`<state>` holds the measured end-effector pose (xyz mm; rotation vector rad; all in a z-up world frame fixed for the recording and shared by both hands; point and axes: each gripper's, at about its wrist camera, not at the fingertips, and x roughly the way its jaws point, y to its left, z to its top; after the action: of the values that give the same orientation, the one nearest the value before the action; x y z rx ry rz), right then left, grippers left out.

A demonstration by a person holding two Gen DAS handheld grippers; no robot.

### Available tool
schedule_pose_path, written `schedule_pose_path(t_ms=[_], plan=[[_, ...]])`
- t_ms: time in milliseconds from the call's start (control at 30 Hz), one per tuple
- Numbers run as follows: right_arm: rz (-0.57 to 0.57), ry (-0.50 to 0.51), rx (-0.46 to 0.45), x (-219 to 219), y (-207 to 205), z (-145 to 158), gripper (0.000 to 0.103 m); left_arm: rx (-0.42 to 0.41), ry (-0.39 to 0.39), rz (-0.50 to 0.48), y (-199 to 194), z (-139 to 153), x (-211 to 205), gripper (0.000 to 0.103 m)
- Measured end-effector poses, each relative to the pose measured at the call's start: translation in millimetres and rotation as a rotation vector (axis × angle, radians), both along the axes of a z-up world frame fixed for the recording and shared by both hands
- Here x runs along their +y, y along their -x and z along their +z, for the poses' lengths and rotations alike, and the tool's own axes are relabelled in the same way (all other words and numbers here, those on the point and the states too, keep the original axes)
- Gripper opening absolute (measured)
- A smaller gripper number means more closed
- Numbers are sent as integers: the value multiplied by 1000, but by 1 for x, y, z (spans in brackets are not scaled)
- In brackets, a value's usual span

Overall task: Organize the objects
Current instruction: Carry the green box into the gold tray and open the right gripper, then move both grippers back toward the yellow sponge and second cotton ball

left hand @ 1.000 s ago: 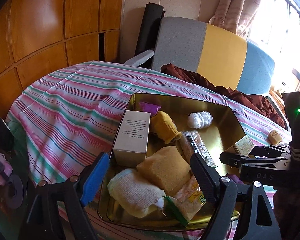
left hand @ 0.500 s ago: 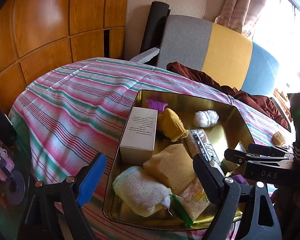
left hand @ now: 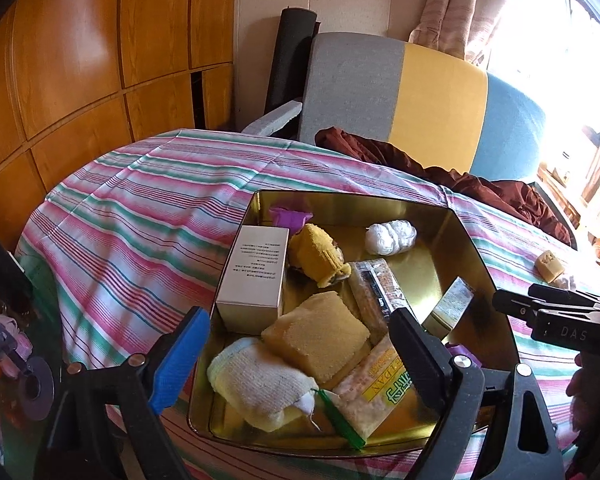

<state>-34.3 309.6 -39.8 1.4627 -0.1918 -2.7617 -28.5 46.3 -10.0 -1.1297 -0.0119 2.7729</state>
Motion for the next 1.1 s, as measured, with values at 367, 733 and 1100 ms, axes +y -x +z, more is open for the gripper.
schedule_pose_path(t_ms=[367,733,1100], plan=[[-193,-81,-33,111,-18,7,85,15,41,-98,-3,8,39,92],[-630,-38,52,260,-55,-3,85,33,82,-221,-2,20,98,92],[-861,239,19,315,-89,-17,85,-21,82,-367,10,15,182,92]])
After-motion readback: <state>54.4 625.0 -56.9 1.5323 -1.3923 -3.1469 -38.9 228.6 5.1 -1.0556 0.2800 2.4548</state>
